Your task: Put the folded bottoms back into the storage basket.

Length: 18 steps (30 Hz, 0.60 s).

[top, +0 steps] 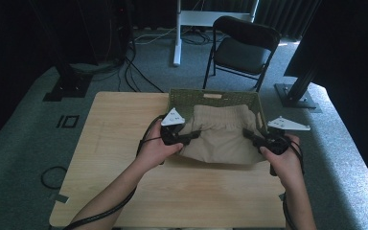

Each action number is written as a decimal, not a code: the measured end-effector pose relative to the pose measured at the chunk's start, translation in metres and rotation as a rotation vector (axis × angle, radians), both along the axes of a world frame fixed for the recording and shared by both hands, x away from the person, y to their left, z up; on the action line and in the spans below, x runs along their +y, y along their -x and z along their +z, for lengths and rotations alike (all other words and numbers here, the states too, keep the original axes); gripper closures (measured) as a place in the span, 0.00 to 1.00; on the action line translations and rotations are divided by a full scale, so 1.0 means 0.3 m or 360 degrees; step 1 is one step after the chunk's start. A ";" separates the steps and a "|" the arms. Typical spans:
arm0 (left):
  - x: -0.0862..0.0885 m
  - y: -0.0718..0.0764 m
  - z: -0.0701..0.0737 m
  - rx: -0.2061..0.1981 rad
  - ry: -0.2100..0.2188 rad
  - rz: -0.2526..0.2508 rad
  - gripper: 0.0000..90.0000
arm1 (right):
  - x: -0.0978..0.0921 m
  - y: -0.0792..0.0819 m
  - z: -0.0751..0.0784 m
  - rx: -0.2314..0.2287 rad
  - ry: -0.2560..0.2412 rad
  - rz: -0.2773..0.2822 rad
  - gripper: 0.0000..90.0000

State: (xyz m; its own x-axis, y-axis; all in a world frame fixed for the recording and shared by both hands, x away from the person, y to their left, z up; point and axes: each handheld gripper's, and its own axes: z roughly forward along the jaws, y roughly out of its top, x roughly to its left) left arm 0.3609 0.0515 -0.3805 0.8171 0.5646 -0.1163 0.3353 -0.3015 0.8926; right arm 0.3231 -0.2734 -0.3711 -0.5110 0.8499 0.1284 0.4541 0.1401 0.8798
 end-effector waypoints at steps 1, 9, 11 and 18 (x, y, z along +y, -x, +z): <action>0.001 -0.010 0.006 -0.0013 -0.0005 0.0004 0.84 | 0.002 -0.008 0.005 -0.0009 -0.0006 -0.0003 0.88; -0.014 -0.079 0.030 -0.0052 -0.0008 0.0026 0.84 | 0.011 -0.096 0.035 -0.0009 0.0024 -0.0056 0.88; -0.017 -0.099 0.031 -0.0055 0.0003 0.0037 0.84 | 0.009 -0.119 0.039 0.0000 0.0024 -0.0066 0.88; -0.022 -0.159 0.022 -0.0050 0.0021 0.0045 0.84 | 0.002 -0.176 0.041 0.0018 0.0006 -0.0091 0.88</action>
State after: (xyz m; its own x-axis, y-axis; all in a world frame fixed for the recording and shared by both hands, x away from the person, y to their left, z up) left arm 0.4088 0.0450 -0.3740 0.8042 0.5862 -0.0986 0.3154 -0.2801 0.9067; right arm 0.3758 -0.2729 -0.3587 -0.4603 0.8781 0.1308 0.4716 0.1171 0.8740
